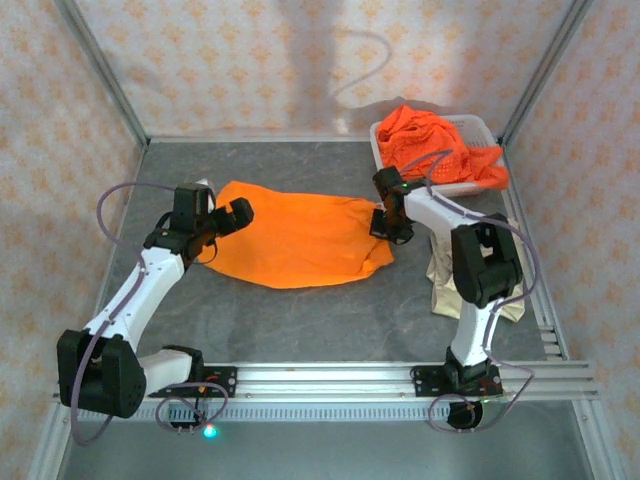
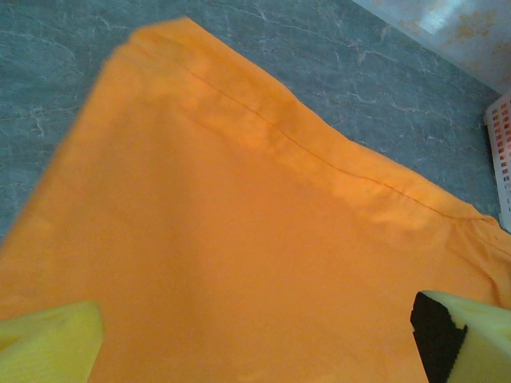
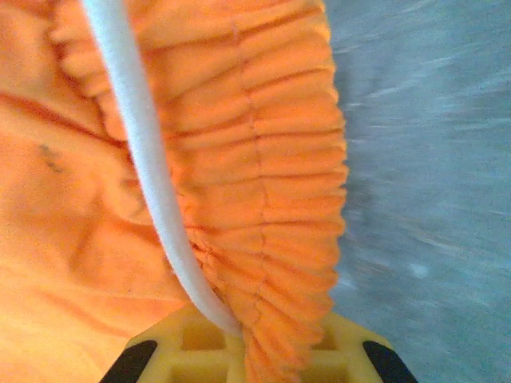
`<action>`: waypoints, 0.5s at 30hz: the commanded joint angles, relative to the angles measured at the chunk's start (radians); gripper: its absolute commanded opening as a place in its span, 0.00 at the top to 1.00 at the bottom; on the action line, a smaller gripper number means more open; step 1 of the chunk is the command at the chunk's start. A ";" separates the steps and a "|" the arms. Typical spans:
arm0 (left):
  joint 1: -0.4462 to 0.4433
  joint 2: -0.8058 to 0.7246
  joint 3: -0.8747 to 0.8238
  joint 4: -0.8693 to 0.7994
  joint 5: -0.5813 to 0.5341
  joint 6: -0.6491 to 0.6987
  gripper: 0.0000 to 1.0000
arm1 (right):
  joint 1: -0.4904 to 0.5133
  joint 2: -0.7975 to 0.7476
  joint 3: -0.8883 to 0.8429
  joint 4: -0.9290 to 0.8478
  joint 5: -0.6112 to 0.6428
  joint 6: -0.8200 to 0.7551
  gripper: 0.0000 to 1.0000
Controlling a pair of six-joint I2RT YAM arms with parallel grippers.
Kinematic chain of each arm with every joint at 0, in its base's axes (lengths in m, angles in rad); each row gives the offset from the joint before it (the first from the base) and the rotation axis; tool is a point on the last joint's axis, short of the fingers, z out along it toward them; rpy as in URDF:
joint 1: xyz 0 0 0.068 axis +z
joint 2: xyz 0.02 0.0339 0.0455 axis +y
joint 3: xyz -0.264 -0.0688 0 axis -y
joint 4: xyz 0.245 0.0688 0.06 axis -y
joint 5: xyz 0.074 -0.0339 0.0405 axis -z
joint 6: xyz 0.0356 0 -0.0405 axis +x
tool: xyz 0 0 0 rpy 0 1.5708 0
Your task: Fold and stack the shorts
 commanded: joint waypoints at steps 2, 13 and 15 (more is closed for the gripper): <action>-0.004 -0.046 0.025 -0.024 -0.037 0.026 0.00 | -0.018 -0.116 0.081 -0.236 0.252 -0.110 1.00; -0.003 -0.063 0.016 -0.033 -0.040 0.029 0.00 | 0.019 -0.179 0.355 -0.538 0.576 -0.120 1.00; -0.004 -0.064 0.014 -0.031 -0.039 0.027 0.00 | 0.054 -0.158 0.408 -0.591 0.663 -0.109 1.00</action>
